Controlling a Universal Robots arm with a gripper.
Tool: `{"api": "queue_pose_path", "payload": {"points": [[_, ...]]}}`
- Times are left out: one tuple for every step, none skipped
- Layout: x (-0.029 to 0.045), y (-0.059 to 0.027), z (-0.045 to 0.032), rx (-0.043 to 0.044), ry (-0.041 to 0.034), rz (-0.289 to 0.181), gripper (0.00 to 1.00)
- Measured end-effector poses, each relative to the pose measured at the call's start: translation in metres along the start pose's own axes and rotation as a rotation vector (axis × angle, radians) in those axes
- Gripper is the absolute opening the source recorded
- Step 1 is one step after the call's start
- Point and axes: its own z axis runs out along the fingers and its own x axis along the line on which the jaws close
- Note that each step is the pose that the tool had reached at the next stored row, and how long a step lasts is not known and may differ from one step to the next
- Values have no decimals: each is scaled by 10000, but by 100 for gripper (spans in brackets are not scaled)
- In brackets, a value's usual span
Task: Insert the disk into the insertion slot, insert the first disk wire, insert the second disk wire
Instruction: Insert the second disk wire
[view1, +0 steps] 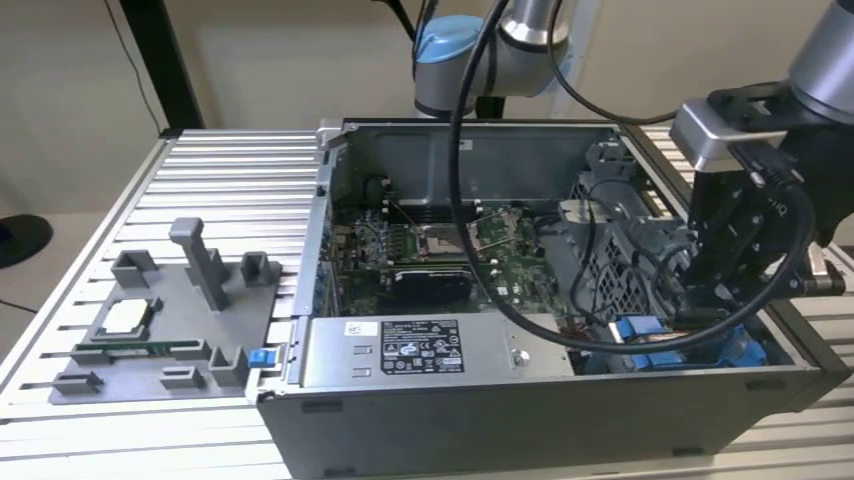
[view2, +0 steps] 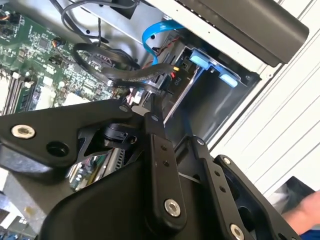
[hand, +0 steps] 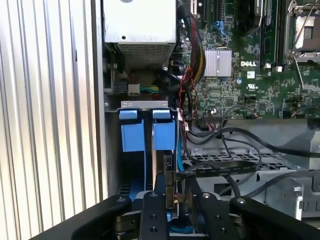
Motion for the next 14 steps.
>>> {"api": "queue_pose_path", "payload": {"points": [[-2, 0, -28, 0, 0, 2, 100], [-3, 0, -53, 0, -1, 3, 100], [-5, -1, -74, 0, -2, 4, 100], [-6, -1, -89, 0, -5, 5, 100], [-6, -1, -95, 0, -6, 5, 100], [-6, -1, -94, -1, -9, 5, 100], [-7, -1, -95, 0, -9, 5, 100], [-6, -1, -96, 0, -9, 5, 100], [-6, -2, -98, 0, -6, 5, 100], [-7, -1, -98, 0, -7, 5, 100], [-7, -1, -99, -1, -7, 5, 100], [-7, -2, -100, 0, -6, 5, 100], [-7, -2, -101, 0, -6, 5, 100], [-7, -2, -102, 0, -7, 5, 100]]}}
